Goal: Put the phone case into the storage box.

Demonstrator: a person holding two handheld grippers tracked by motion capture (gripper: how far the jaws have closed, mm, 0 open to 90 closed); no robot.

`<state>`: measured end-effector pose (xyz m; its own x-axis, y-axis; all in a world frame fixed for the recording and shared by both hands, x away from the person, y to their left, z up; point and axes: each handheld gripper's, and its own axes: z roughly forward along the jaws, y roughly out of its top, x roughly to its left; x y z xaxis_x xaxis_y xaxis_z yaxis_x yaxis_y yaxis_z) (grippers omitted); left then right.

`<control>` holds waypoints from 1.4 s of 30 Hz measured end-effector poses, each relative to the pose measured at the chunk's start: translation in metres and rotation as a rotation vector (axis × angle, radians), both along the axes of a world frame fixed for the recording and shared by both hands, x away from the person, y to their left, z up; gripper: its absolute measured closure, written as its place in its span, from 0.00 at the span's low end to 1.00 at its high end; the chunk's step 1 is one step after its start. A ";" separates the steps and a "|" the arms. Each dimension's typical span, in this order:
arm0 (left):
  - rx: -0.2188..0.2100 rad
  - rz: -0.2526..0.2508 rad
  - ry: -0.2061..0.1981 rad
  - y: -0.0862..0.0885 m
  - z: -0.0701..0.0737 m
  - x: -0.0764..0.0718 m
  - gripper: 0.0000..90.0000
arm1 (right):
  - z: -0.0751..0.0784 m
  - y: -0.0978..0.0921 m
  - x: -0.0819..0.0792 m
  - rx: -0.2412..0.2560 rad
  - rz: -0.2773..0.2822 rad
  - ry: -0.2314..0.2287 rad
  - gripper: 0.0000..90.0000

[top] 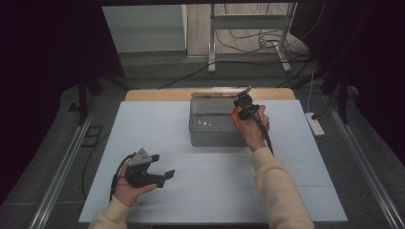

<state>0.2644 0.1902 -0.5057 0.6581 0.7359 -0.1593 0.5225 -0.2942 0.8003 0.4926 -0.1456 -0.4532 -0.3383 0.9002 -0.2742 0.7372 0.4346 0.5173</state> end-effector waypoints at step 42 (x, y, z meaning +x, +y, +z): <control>-0.002 -0.002 -0.001 -0.001 0.000 0.000 0.14 | 0.013 0.005 -0.012 -0.042 0.072 -0.116 0.66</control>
<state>0.2642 0.1895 -0.5055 0.6597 0.7343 -0.1601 0.5211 -0.2934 0.8015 0.4804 -0.1403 -0.4404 -0.3656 0.8615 -0.3525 0.6397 0.5076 0.5772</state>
